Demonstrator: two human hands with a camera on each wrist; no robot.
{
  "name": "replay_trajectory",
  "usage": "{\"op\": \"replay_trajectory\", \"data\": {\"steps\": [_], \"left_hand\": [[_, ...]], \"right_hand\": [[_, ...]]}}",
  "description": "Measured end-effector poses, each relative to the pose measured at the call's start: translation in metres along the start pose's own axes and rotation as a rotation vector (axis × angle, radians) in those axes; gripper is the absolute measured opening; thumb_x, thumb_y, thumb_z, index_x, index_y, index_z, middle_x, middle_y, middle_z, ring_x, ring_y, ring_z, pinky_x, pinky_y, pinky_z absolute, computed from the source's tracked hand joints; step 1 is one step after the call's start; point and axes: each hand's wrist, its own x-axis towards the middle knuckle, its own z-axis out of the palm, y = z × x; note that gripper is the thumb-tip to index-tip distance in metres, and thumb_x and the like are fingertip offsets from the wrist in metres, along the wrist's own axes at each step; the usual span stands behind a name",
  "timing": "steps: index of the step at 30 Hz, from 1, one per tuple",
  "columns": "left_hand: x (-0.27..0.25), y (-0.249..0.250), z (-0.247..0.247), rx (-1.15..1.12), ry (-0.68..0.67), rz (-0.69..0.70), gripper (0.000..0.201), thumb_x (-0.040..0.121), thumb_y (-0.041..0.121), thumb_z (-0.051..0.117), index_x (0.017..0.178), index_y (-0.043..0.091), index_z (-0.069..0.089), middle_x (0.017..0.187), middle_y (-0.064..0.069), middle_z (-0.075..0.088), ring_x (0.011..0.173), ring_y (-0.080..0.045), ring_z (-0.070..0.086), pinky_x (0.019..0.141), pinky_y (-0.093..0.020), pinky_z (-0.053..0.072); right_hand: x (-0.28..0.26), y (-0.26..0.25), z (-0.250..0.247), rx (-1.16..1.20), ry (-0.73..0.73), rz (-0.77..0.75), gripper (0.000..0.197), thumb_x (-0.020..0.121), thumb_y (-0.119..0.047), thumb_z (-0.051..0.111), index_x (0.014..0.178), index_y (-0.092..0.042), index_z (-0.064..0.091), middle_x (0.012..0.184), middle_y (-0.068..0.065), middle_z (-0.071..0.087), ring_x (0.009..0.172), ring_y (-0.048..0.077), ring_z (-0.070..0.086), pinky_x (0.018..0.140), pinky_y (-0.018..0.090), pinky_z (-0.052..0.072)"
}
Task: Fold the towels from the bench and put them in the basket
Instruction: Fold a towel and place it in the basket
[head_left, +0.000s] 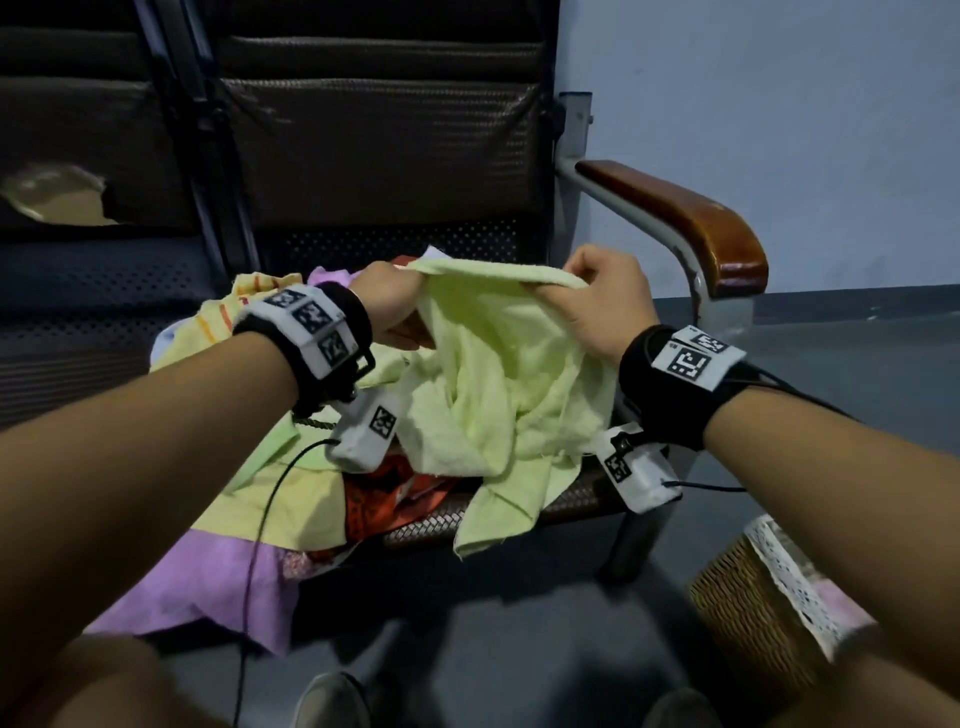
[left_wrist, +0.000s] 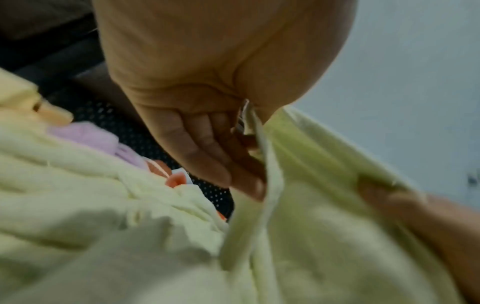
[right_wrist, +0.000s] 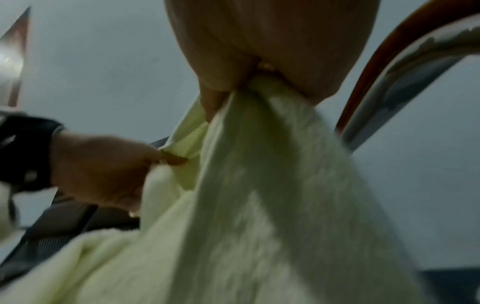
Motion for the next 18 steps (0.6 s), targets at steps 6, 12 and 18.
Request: {"op": "replay_trajectory", "data": {"steps": [6,12,18], "left_hand": [[-0.006,0.027,0.003,-0.709,0.032,0.013,0.03,0.1,0.009,0.04,0.09,0.002,0.068,0.068,-0.01,0.071,0.058,-0.023,0.066,0.057,-0.031,0.058],[-0.013,0.045,0.008,-0.864,0.04,0.101,0.041,0.097,-0.002,0.027,0.124,-0.01,0.056,0.109,-0.022,0.072,0.086,-0.028,0.075,0.059,-0.027,0.058],[-0.011,0.043,0.014,-0.706,0.088,0.157,0.035,0.098,0.0,0.035,0.122,-0.012,0.058,0.114,-0.025,0.069,0.093,-0.031,0.073,0.065,-0.031,0.061]], "right_hand": [[-0.012,-0.005,-0.003,-0.094,-0.027,-0.223,0.018,0.092,-0.032,0.069,0.107,-0.026,0.075,0.087,-0.011,0.068,0.08,0.004,0.062,0.077,0.027,0.051],[-0.02,-0.011,-0.007,-0.179,-0.169,-0.402,0.03,0.097,-0.012,0.045,0.12,-0.03,0.037,0.064,-0.007,0.049,0.052,0.008,0.049,0.049,0.017,0.035],[-0.022,-0.007,-0.004,-0.55,-0.408,-0.329,0.024,0.088,-0.012,0.05,0.098,-0.033,0.053,0.075,-0.012,0.048,0.071,0.018,0.052,0.064,0.031,0.036]]}}
